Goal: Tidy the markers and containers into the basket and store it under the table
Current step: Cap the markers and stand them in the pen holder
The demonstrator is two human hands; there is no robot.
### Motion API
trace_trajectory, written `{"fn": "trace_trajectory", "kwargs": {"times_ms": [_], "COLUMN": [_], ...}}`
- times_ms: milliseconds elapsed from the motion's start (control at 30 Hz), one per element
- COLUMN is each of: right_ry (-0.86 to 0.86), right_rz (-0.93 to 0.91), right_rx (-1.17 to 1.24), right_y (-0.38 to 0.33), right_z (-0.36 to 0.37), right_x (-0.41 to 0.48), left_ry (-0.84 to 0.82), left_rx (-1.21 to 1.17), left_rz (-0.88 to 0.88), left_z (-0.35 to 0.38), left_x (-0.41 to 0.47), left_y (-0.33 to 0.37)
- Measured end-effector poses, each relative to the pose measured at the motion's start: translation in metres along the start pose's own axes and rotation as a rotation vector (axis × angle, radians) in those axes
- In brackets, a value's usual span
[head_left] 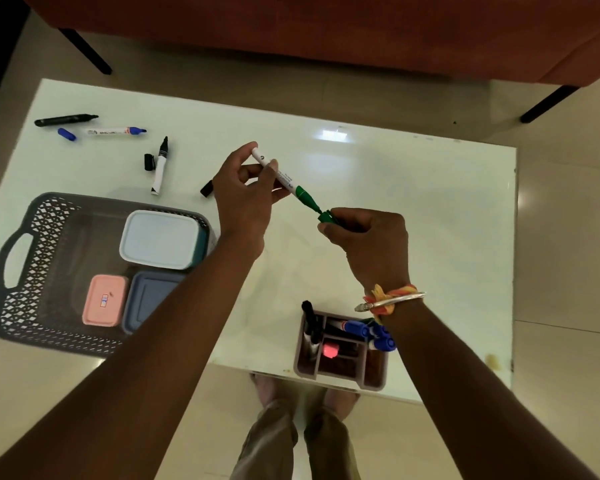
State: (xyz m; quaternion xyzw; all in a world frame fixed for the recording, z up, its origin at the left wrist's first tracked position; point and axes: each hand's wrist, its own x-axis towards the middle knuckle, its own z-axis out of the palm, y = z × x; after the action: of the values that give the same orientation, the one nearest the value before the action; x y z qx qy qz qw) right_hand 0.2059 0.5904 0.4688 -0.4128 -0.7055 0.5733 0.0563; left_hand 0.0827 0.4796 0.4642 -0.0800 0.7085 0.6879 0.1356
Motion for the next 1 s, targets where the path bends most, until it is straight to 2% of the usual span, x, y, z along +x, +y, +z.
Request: {"fn": "trace_trajectory", "kwargs": {"times_ms": [633, 733, 833, 1000], "right_ry": [-0.03, -0.071, -0.032, -0.04], "right_rz": [0.024, 0.062, 0.104, 0.243], "right_rx": [0.156, 0.248, 0.339, 0.657], "right_y": [0.022, 0.02, 0.018, 0.015], "right_z": [-0.046, -0.051, -0.051, -0.049], "right_x": [-0.021, -0.021, -0.019, -0.018], "left_ry": [0.02, 0.052, 0.061, 0.068], "left_rx": [-0.01, -0.033, -0.05, -0.057], "left_rz": [0.033, 0.032, 0.024, 0.006], "left_z": [0.027, 0.028, 0.029, 0.031], "left_x": [-0.052, -0.053, -0.054, -0.057], "left_y": [0.002, 0.002, 0.001, -0.003]}}
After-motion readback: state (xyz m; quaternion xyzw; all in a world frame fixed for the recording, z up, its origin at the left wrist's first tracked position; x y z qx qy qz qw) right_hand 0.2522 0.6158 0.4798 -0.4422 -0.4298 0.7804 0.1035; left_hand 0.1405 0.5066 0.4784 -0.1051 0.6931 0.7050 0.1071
